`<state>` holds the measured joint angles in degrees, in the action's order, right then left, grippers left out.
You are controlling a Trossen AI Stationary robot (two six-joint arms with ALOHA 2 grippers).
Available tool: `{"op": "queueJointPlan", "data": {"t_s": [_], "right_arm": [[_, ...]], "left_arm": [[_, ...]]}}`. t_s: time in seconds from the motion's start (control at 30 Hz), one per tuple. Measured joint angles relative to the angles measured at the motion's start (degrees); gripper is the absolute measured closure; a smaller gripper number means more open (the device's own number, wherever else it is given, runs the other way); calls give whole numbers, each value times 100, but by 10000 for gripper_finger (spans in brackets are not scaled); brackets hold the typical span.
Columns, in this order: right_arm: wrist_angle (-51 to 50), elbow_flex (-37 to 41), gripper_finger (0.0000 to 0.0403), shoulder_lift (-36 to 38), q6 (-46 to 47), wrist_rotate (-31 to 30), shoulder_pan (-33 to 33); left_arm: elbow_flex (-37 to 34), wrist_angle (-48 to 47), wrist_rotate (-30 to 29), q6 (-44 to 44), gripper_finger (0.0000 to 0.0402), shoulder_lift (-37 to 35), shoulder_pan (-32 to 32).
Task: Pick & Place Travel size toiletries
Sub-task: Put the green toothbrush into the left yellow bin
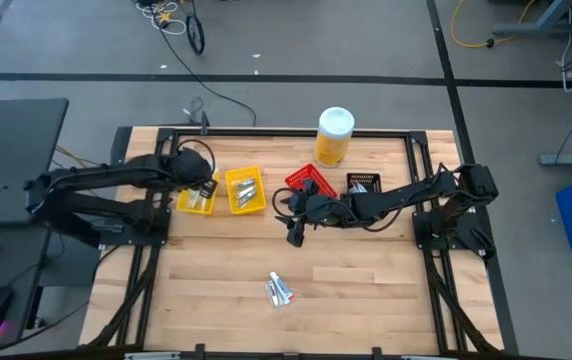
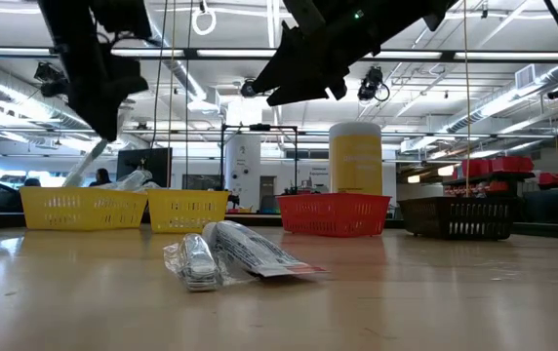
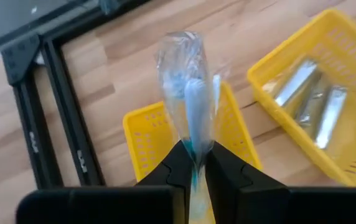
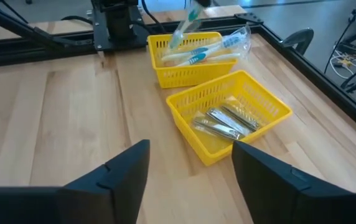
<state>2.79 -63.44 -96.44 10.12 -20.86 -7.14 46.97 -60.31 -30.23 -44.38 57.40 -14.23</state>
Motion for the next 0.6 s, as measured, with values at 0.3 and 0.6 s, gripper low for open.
{"op": "queueJointPlan", "data": {"t_s": [0.3, 0.6], "right_arm": [[75, 0, 178, 0, 12, 0, 0], [131, 0, 189, 0, 12, 0, 0]], "left_arm": [[-613, 604, 456, 7, 365, 33, -436], [-794, 646, 438, 179, 334, 33, -754]]}}
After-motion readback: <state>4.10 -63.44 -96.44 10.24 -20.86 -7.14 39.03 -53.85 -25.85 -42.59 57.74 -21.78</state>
